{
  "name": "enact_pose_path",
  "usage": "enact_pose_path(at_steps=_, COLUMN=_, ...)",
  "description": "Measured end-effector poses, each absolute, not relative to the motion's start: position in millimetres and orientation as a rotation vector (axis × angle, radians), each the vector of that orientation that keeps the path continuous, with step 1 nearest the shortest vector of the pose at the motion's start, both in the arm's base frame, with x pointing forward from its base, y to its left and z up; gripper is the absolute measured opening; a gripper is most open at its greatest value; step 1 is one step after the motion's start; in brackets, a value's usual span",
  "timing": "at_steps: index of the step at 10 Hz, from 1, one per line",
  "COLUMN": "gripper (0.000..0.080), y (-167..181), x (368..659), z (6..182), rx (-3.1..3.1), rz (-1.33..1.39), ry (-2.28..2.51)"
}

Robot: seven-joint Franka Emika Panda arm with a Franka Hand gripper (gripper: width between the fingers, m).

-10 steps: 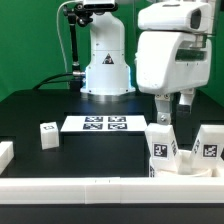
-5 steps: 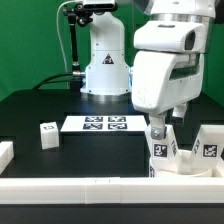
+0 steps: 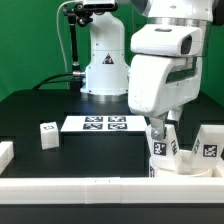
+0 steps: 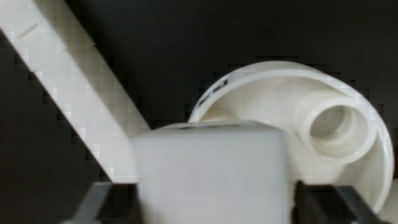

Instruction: Assemble stool

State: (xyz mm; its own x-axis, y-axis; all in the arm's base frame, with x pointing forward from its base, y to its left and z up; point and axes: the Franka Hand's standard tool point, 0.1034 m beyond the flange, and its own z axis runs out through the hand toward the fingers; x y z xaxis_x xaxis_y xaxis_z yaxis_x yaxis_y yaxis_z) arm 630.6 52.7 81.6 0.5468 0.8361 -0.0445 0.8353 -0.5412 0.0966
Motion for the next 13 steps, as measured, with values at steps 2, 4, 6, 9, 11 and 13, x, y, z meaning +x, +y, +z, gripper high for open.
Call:
enact_pose_path(at_steps=2, gripper=0.0338, y=52.5, x=630.6, z=81.6, rx=2.67, rz=0.011, ry=1.443)
enact_pose_path(at_steps=4, gripper=0.0338, y=52.3, x=630.7, z=81.6, rx=2.705, rz=0.015, ry=1.379)
enact_pose_path(at_steps=6, gripper=0.0338, y=52.6, x=630.4, z=81.6, rx=2.816, rz=0.027, ry=1.141)
enact_pose_path(at_steps=9, gripper=0.0338, y=54.3, x=629.4, z=81.4, rx=2.928, rz=0.04, ry=0.831)
enact_pose_path(at_steps=11, gripper=0.034, y=55.0, x=629.1, z=80.9, rx=3.002, rz=0.055, ry=0.518)
enact_pose_path(at_steps=13, gripper=0.034, y=55.6, x=629.0, z=80.9, rx=3.052, rz=0.071, ry=0.178)
